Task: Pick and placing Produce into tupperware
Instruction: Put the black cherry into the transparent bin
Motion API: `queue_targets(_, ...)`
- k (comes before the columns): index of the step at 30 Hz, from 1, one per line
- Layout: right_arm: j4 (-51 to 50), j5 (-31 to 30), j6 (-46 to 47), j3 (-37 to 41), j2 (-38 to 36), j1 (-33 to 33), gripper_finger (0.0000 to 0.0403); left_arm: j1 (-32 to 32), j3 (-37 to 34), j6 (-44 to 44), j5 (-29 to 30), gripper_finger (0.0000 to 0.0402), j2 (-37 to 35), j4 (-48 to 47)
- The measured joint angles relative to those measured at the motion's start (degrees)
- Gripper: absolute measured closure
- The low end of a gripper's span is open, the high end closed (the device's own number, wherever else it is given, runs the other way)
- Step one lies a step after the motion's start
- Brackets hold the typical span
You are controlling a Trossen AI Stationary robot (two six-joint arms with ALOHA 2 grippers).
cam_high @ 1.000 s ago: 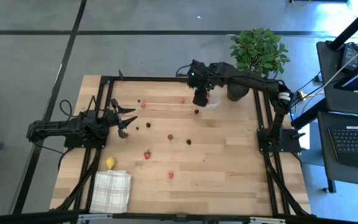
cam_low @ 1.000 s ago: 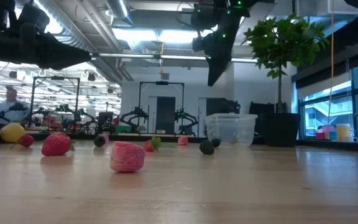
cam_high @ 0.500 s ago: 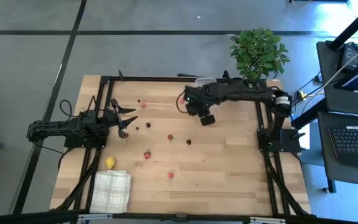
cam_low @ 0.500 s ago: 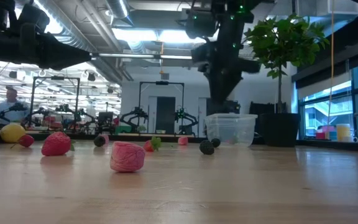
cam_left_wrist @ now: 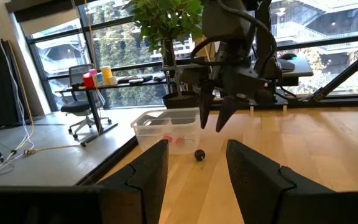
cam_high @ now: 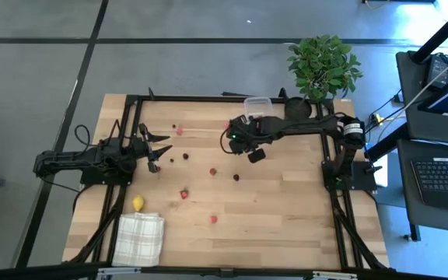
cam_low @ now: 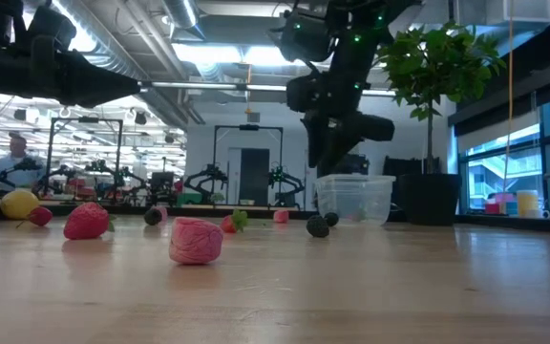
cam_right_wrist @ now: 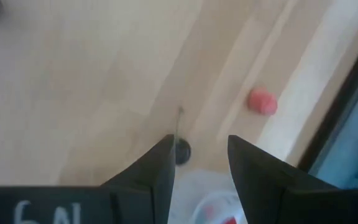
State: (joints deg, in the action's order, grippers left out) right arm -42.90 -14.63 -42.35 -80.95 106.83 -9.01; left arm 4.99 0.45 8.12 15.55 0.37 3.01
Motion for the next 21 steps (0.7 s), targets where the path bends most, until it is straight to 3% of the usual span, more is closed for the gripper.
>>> queue_targets(16, 0.9, 1.3, 0.0, 0.0, 0.0, -0.3, 0.0253, 0.0, 0.0, 0.0, 0.0, 0.0244, 0.0, 0.0)
queue_targets(21, 1.5, 1.3, -0.1, 0.0, 3.1, -0.3, 0.0253, 0.0, 0.0, 0.0, 0.0, 0.0244, 0.0, 0.0)
